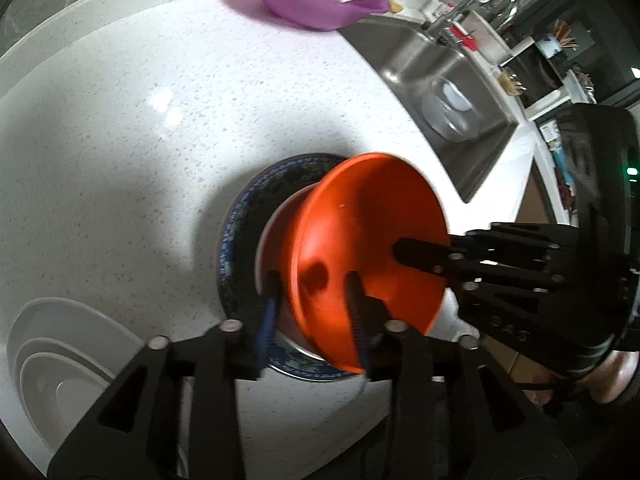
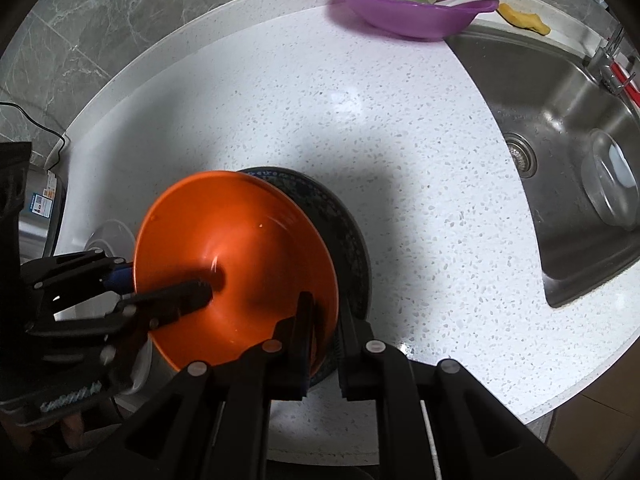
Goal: Organize plates and bowls
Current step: 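Set the orange bowl into the white bowl and open both grippers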
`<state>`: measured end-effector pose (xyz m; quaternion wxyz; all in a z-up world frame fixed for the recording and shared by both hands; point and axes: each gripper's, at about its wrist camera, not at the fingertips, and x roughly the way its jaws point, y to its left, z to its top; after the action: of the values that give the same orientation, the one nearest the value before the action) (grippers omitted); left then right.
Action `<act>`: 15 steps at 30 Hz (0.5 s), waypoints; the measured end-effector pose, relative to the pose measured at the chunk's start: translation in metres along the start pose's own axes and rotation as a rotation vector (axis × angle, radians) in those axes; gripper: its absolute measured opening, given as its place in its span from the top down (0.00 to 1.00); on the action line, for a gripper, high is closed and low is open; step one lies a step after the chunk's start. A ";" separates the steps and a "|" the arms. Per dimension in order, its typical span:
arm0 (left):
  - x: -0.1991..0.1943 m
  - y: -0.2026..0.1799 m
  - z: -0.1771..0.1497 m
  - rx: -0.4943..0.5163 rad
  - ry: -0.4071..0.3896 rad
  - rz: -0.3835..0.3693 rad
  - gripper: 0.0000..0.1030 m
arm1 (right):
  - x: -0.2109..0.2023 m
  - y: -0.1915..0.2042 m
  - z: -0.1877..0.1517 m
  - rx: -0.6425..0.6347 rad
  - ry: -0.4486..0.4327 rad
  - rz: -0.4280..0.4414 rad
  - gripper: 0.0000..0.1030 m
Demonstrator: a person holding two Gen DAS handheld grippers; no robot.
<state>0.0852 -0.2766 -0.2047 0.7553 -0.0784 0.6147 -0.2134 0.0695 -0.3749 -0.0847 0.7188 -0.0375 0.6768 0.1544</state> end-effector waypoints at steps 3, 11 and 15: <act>-0.005 -0.004 0.000 0.023 -0.018 -0.018 0.45 | 0.002 0.002 0.000 -0.001 0.005 -0.001 0.88; -0.016 0.012 0.002 -0.023 -0.063 -0.007 0.35 | 0.006 0.001 0.001 -0.001 0.007 -0.013 0.85; -0.021 0.023 0.002 -0.042 -0.070 0.003 0.34 | 0.002 -0.001 0.002 0.012 -0.004 0.022 0.76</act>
<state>0.0889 -0.2473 -0.1938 0.7749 -0.1010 0.5923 -0.1963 0.0716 -0.3749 -0.0870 0.7187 -0.0253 0.6765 0.1585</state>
